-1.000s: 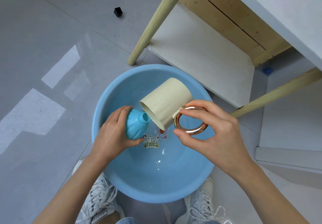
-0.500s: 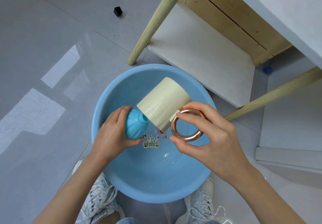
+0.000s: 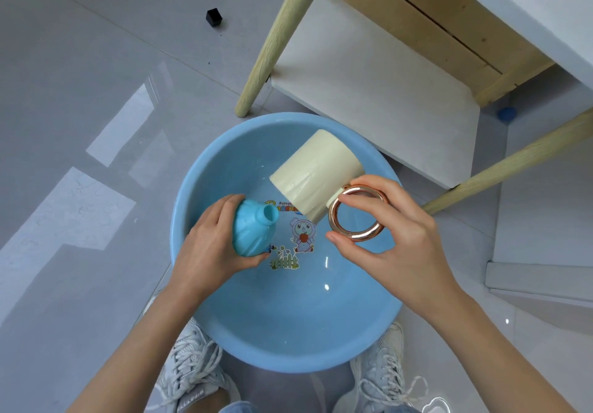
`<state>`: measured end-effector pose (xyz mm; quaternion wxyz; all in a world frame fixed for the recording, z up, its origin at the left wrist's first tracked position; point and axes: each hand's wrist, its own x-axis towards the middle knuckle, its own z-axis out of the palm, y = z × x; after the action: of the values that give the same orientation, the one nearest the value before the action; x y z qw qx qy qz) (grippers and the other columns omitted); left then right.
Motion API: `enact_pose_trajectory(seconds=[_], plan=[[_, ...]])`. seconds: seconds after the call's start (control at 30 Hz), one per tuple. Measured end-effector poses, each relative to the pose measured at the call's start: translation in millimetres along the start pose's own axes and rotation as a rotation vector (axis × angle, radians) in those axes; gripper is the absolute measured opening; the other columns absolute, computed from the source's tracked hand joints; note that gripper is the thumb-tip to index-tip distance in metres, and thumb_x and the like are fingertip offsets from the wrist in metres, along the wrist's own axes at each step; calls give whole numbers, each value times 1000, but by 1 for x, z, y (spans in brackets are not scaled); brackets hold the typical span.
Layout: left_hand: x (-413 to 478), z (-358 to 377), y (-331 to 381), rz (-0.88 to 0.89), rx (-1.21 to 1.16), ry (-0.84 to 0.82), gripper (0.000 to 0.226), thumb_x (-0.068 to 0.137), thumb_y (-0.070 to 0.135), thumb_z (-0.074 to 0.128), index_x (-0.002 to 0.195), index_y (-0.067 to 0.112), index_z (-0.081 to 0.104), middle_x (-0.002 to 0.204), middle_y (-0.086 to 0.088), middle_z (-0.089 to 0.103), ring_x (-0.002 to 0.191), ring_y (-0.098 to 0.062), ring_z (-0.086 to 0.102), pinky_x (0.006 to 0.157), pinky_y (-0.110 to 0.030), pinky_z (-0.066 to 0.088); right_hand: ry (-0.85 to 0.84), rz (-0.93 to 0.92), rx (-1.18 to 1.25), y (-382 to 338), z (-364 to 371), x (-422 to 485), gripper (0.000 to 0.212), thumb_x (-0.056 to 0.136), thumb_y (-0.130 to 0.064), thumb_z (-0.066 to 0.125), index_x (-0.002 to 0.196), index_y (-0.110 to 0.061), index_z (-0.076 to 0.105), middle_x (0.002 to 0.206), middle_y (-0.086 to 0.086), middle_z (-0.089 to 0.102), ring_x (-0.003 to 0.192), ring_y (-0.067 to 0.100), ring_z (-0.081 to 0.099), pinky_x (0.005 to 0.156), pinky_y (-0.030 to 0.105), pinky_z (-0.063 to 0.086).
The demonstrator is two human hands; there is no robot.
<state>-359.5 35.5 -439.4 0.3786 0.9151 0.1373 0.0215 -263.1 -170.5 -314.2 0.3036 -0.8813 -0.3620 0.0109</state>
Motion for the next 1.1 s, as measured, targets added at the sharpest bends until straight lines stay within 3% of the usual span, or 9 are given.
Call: enact_pose_trajectory(seconds=[0.1, 0.27, 0.4, 0.5, 0.77, 0.97, 1.03, 1.1], plan=[[0, 0, 2, -7, 15, -3, 93, 52, 42, 89, 129, 10, 48, 125, -3, 56, 113, -26, 54, 90, -34, 44, -36, 60, -15, 27, 13, -2, 32, 76, -24, 76, 101, -5, 70, 112, 8, 58, 99, 13, 58, 92, 20, 45], [0, 1, 2, -4, 46, -13, 93, 50, 41, 90, 128, 9, 49, 125, -4, 57, 112, -27, 55, 89, -37, 45, -189, 17, -222, 73, 49, -13, 36, 73, -18, 81, 103, -3, 68, 119, 15, 57, 100, 28, 59, 76, 40, 56], [0, 1, 3, -26, 61, -26, 95, 49, 40, 91, 129, 11, 48, 127, -3, 55, 113, -26, 54, 89, -38, 44, -242, -101, -366, 86, 71, -9, 43, 66, -6, 84, 103, 2, 65, 122, 17, 53, 99, 31, 56, 56, 37, 56], [0, 2, 2, -34, 73, -42, 95, 49, 39, 91, 129, 12, 47, 128, -2, 54, 113, -26, 54, 89, -39, 44, -263, -102, -457, 98, 85, -2, 51, 58, 4, 83, 104, 5, 63, 125, 15, 45, 99, 32, 57, 53, 37, 56], [0, 3, 1, -41, 73, -52, 95, 48, 38, 92, 129, 14, 47, 128, 0, 53, 113, -25, 54, 89, -38, 44, -338, 61, -652, 117, 81, -29, 57, 36, -1, 90, 89, 3, 66, 102, 15, 61, 79, 27, 60, 47, 27, 46], [1, 3, 2, -34, 68, -43, 95, 48, 37, 92, 128, 15, 47, 127, 0, 54, 111, -27, 55, 88, -40, 45, -329, 188, -450, 96, 69, -64, 39, 43, -11, 91, 71, 0, 66, 84, 16, 61, 71, 32, 64, 52, 32, 55], [1, 3, 2, -38, 61, -41, 95, 48, 38, 92, 128, 15, 47, 128, 0, 54, 112, -27, 55, 88, -40, 45, -353, 287, -304, 85, 70, -73, 36, 52, -18, 89, 78, -1, 71, 87, 14, 62, 75, 32, 64, 59, 34, 56], [0, 3, 1, -38, 55, -41, 95, 48, 38, 92, 128, 15, 47, 129, 1, 54, 111, -27, 55, 88, -41, 45, -374, 420, -148, 74, 71, -78, 34, 66, -25, 83, 92, -5, 74, 95, 9, 63, 83, 26, 64, 76, 26, 49]])
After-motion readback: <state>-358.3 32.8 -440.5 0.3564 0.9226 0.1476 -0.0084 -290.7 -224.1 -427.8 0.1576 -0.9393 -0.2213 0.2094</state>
